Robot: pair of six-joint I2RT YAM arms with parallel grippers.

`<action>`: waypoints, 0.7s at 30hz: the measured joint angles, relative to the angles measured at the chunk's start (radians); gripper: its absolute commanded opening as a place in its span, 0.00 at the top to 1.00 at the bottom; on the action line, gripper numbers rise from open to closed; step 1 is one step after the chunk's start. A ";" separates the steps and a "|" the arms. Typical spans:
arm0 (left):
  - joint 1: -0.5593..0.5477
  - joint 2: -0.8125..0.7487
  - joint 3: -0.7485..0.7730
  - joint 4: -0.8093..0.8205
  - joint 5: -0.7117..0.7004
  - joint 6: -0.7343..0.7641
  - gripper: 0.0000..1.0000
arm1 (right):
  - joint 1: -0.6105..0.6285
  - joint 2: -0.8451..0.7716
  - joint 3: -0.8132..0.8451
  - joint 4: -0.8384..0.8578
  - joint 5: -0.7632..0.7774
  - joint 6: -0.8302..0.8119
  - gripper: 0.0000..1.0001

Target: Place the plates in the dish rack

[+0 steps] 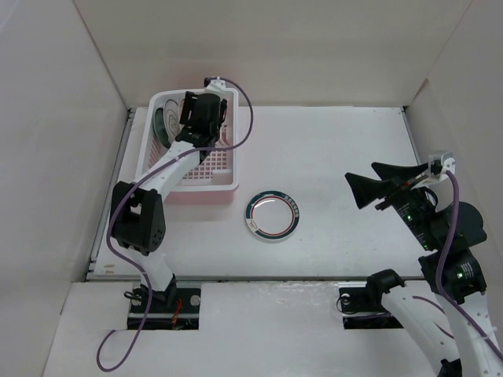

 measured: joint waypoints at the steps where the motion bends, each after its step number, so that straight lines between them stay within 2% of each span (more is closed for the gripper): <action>1: -0.005 -0.009 0.013 -0.001 0.000 0.000 0.34 | 0.000 0.000 0.000 0.000 0.000 0.000 0.00; 5: -0.019 -0.039 0.062 -0.018 -0.008 -0.003 0.29 | 0.000 0.000 -0.003 0.000 0.000 0.000 0.00; 6: -0.023 -0.050 0.065 -0.024 -0.017 -0.005 0.23 | 0.000 0.001 -0.003 0.000 0.000 0.000 0.00; 8: -0.037 -0.074 0.072 -0.051 -0.027 -0.010 0.00 | 0.000 0.007 -0.003 0.001 0.000 0.000 0.00; 12: -0.095 -0.106 0.178 -0.180 -0.035 -0.089 0.00 | 0.000 0.050 -0.028 0.041 -0.004 0.002 0.00; 15: -0.139 -0.188 0.241 -0.294 0.031 -0.209 0.00 | 0.000 0.136 -0.095 0.097 -0.034 0.011 0.00; 21: -0.204 -0.568 0.130 -0.366 0.186 -0.391 0.00 | 0.000 0.347 -0.334 0.157 -0.087 0.070 0.00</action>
